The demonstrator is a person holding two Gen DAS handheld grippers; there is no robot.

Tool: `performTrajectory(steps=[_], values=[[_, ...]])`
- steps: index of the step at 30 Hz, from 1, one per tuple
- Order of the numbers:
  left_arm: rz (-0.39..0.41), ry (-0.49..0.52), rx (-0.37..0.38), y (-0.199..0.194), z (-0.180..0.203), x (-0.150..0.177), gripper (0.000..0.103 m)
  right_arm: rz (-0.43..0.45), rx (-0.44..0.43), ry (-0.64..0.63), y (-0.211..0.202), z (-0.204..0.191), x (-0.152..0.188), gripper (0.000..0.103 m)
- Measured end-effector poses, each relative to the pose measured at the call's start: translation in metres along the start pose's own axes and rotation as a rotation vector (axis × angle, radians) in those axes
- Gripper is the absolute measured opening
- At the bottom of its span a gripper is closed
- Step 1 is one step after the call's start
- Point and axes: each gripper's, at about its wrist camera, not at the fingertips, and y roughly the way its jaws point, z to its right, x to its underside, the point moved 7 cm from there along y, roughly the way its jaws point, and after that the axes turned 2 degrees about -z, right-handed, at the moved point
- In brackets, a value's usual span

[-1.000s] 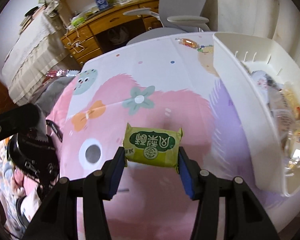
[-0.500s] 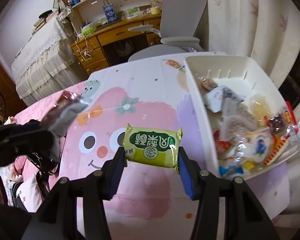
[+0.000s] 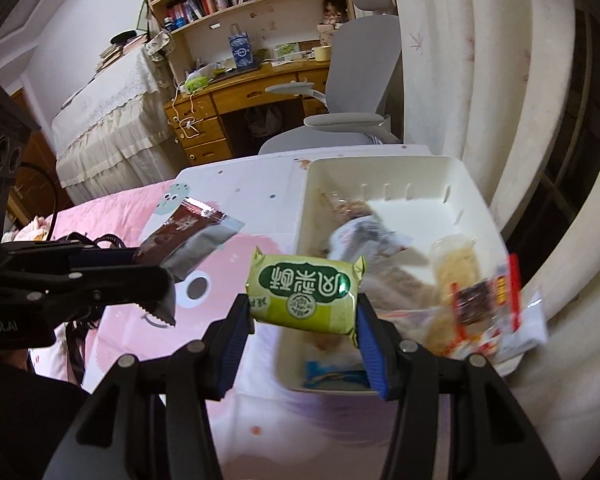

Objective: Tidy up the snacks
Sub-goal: 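Lift the brown wrapper and green pack and carry both over the tray, then open both tools to drop the brown wrapper and green pack into the tray, then move the left tool to the small orange candy bag and grasp it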

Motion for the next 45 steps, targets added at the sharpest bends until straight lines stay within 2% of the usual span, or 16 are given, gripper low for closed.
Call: performTrajectory(steps=[11,20,21,22,23,25,29,32,37,45], values=[[0.02,-0.054,-0.036,0.052,0.055,-0.033,0.033,-0.026,-0.008,-0.022,-0.004,0.09,-0.006,0.052],[0.038,0.008,-0.034,0.069,0.08,-0.082,0.033,-0.022,-0.033,0.06,0.001,0.133,-0.027,0.054],[0.037,0.005,-0.035,0.07,0.079,-0.086,0.035,-0.021,-0.041,0.068,0.002,0.136,-0.03,0.054],[0.024,-0.004,-0.041,0.074,0.077,-0.091,0.044,-0.023,-0.043,0.075,0.004,0.138,-0.032,0.056],[0.013,-0.011,-0.045,0.076,0.075,-0.093,0.06,-0.033,-0.048,0.083,0.007,0.14,-0.034,0.056],[-0.001,-0.041,-0.062,0.08,0.067,-0.099,0.07,-0.068,-0.059,0.105,0.016,0.144,-0.037,0.062],[-0.028,-0.095,-0.103,0.081,0.045,-0.106,0.081,-0.11,-0.066,0.138,0.03,0.149,-0.037,0.062],[-0.065,-0.162,-0.141,0.082,0.016,-0.111,0.081,-0.132,-0.062,0.149,0.038,0.148,-0.038,0.062],[-0.082,-0.269,-0.178,0.079,-0.034,-0.121,0.081,-0.164,-0.043,0.158,0.052,0.142,-0.042,0.065],[-0.059,-0.322,-0.245,0.08,-0.101,-0.158,0.085,-0.183,0.007,0.177,0.076,0.137,-0.062,0.076]])
